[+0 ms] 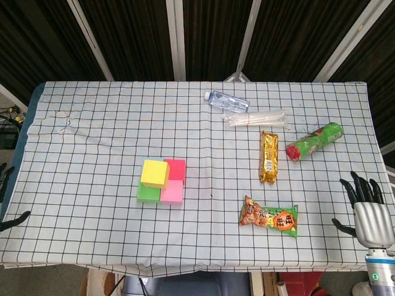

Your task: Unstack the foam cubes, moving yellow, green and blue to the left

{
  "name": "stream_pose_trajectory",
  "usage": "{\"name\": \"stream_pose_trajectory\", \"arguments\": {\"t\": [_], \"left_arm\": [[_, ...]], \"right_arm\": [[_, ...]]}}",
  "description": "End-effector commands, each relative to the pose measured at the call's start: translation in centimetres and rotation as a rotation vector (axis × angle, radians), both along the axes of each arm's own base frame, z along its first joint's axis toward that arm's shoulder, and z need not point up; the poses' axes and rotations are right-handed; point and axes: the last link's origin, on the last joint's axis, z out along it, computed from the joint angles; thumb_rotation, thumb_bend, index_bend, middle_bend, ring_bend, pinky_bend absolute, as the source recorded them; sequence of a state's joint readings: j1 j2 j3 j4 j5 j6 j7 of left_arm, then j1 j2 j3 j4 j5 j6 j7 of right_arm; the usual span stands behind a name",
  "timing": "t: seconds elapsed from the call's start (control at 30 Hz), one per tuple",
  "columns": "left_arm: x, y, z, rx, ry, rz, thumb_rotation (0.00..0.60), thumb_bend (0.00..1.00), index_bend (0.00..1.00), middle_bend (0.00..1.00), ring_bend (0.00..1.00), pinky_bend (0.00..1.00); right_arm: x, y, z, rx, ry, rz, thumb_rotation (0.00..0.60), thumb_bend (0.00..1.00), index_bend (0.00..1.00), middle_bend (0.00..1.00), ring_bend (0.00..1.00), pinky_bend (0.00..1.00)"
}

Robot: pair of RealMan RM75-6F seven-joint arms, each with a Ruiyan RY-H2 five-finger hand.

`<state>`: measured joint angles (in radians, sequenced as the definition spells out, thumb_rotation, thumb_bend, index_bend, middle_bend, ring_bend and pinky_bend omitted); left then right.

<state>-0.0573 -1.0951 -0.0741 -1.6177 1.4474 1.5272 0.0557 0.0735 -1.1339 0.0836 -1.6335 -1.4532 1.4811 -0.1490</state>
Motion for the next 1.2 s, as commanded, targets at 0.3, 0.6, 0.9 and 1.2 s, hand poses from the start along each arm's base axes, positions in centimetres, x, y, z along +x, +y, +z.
{"name": "stream_pose_trajectory", "arguments": {"t": [0.3, 0.6, 0.9, 1.2], "left_arm": [[0.3, 0.0, -0.5, -0.016, 0.004, -0.007, 0.600, 0.02, 0.00, 0.00, 0.00, 0.00], [0.1, 0.2, -0.7, -0.030, 0.008, 0.005, 0.600, 0.02, 0.00, 0.00, 0.00, 0.00], [-0.5, 0.7, -0.2, -0.013, -0.004, 0.045, 0.600, 0.02, 0.00, 0.00, 0.00, 0.00], [-0.4, 3.9, 0.6, -0.116, -0.048, 0.096, 0.600, 0.02, 0.00, 0.00, 0.00, 0.00]], "right_arm": [[0.1, 0.2, 0.1, 0.005, -0.002, 0.002, 0.600, 0.06, 0.17, 0.02, 0.07, 0.00], [0.1, 0.4, 0.1, 0.013, -0.001, -0.004, 0.600, 0.06, 0.17, 0.02, 0.07, 0.00], [-0.1, 0.3, 0.2, 0.008, -0.005, -0.011, 0.600, 0.06, 0.17, 0.02, 0.07, 0.00], [0.0, 0.3, -0.2, 0.022, -0.002, -0.014, 0.600, 0.06, 0.17, 0.02, 0.07, 0.00]]}}
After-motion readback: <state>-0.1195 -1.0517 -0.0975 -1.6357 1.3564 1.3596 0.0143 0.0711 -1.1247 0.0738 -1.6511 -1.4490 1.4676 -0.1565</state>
